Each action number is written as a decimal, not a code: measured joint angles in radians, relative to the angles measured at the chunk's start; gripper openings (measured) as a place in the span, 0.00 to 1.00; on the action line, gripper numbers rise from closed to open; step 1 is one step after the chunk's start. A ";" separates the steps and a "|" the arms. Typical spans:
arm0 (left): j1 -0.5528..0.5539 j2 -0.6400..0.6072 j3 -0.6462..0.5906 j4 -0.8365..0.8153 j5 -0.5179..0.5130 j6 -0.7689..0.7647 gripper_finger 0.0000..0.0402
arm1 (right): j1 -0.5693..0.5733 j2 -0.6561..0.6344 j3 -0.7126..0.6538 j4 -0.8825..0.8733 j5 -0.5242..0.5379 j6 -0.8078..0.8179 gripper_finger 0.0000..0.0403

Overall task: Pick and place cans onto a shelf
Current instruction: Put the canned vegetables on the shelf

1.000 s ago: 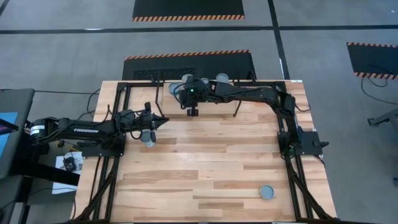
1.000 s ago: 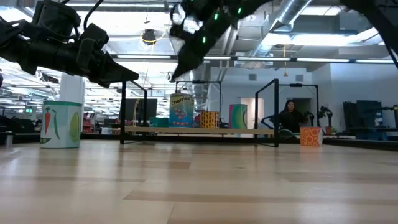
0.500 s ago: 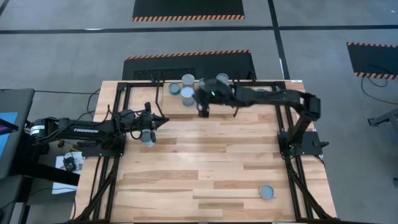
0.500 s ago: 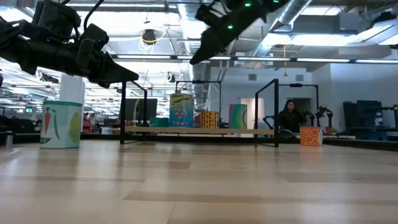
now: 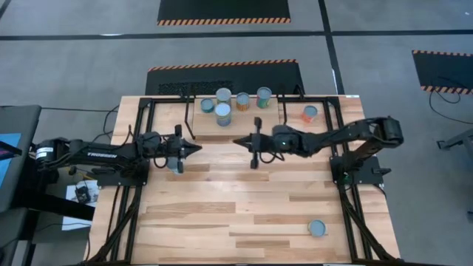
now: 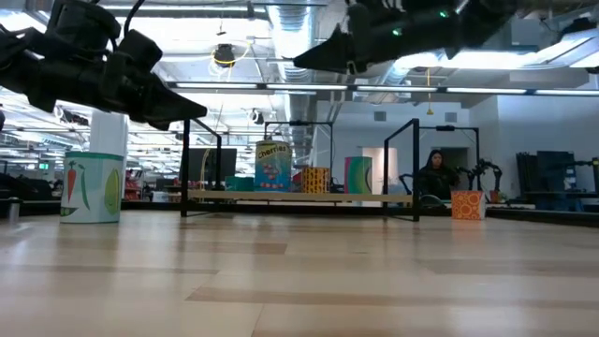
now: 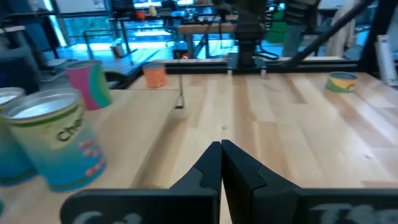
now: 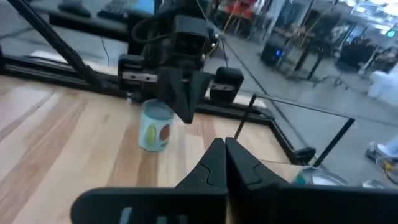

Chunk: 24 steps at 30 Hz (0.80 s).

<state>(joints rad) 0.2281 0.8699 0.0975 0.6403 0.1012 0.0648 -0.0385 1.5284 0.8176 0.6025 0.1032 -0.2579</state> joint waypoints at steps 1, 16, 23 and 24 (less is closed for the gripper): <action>-0.016 0.000 0.000 0.000 -0.001 -0.006 0.00 | 0.009 0.001 -0.021 0.040 0.000 0.008 0.02; -0.404 0.000 0.309 -0.608 -0.391 -0.136 0.00 | 0.066 0.013 -0.202 0.320 0.000 0.061 0.03; -0.541 0.000 0.556 -1.175 -0.529 -0.433 0.02 | 0.069 0.013 -0.201 0.321 0.002 0.063 0.03; -0.553 0.000 0.578 -1.238 -0.533 -0.474 0.04 | 0.071 0.013 -0.201 0.317 0.003 0.064 0.03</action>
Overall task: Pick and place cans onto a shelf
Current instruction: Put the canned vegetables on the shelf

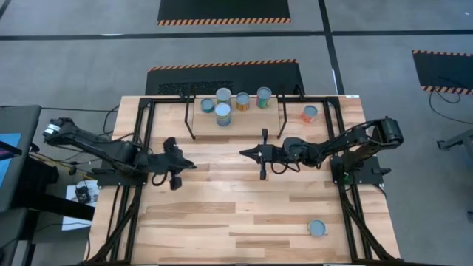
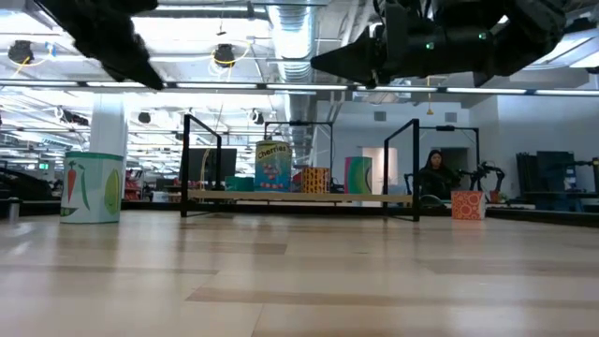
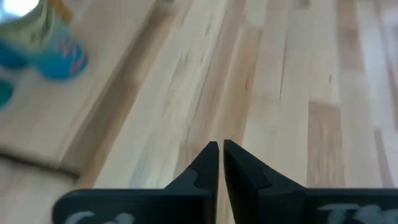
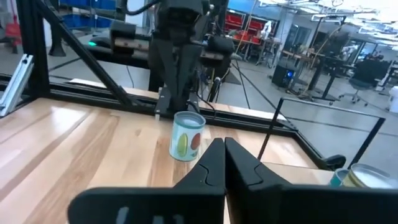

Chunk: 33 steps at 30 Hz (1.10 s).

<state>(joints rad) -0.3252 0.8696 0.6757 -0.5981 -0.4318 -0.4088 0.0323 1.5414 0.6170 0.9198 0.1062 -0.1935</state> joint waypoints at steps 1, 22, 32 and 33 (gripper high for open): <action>-0.009 0.000 0.016 -0.058 0.000 -0.039 0.05 | 0.000 0.000 0.000 -0.003 0.000 0.000 0.03; -0.032 0.072 0.011 -0.386 0.035 -0.221 0.35 | 0.008 0.000 0.000 -0.012 -0.001 0.003 0.03; -0.045 0.270 0.011 -0.381 0.008 -0.149 0.33 | 0.008 0.000 0.000 -0.022 -0.001 0.011 0.04; -0.045 0.280 0.011 -0.381 0.007 -0.141 0.31 | 0.008 0.000 0.000 -0.022 -0.001 0.010 0.03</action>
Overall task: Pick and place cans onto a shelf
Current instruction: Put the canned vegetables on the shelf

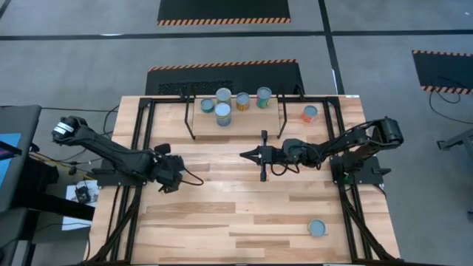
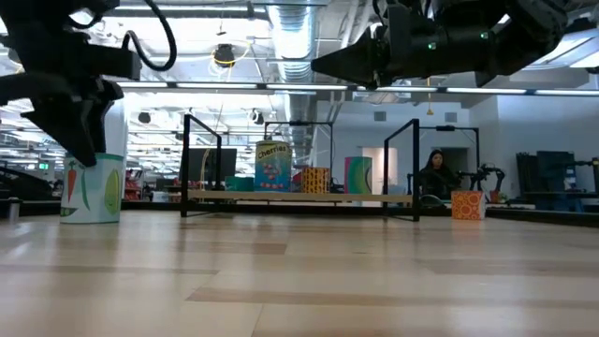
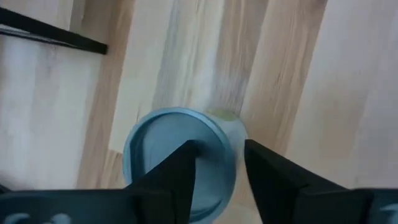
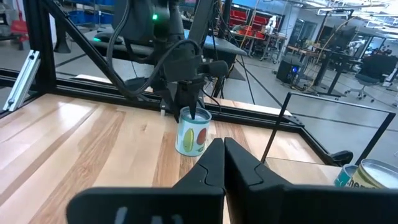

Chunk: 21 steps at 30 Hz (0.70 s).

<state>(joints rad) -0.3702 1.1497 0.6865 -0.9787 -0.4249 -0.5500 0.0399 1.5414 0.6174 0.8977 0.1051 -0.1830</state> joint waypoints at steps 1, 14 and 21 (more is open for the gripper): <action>0.000 0.009 0.000 0.000 -0.003 0.009 0.28 | 0.000 0.000 0.000 0.000 0.000 0.000 0.03; -0.003 0.028 0.069 0.220 0.076 0.071 0.02 | 0.010 -0.067 0.001 -0.071 0.001 0.000 0.03; -0.008 0.194 0.271 0.327 0.084 0.238 0.01 | 0.071 -0.245 0.001 -0.336 0.091 -0.001 0.03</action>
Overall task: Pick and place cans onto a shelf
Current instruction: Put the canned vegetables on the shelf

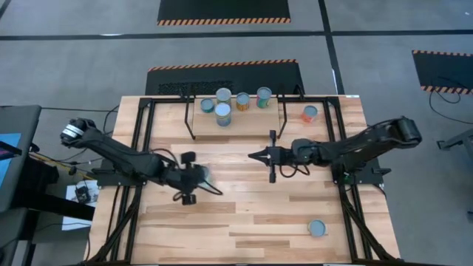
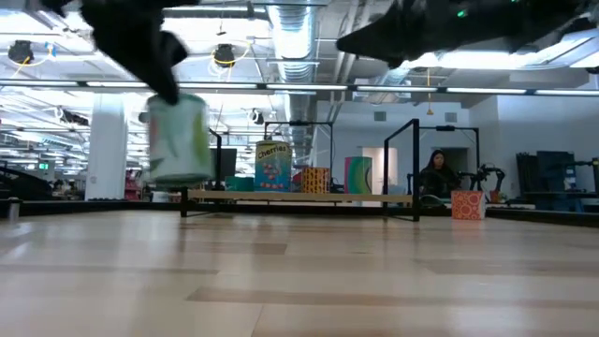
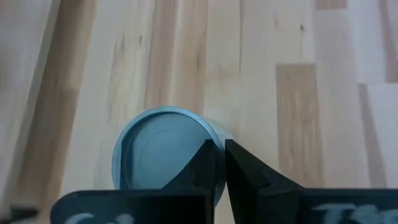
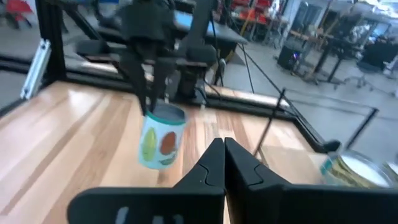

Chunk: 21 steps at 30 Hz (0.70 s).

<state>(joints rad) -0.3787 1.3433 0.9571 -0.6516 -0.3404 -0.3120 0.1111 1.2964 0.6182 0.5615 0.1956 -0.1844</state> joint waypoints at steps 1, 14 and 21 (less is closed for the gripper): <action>0.005 0.039 0.033 0.000 -0.009 0.033 0.01 | 0.012 -0.030 0.000 -0.053 0.017 0.000 0.03; 0.219 0.417 0.342 0.109 0.125 0.371 0.01 | 0.232 -0.296 -0.001 -0.396 0.261 0.045 0.03; 0.314 0.478 0.348 0.174 0.187 0.405 0.01 | 0.310 -0.319 -0.001 -0.437 0.383 0.045 0.03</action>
<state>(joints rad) -0.0645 1.8215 1.3050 -0.4775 -0.1532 0.0932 0.4213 0.9770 0.6172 0.1249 0.5782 -0.1398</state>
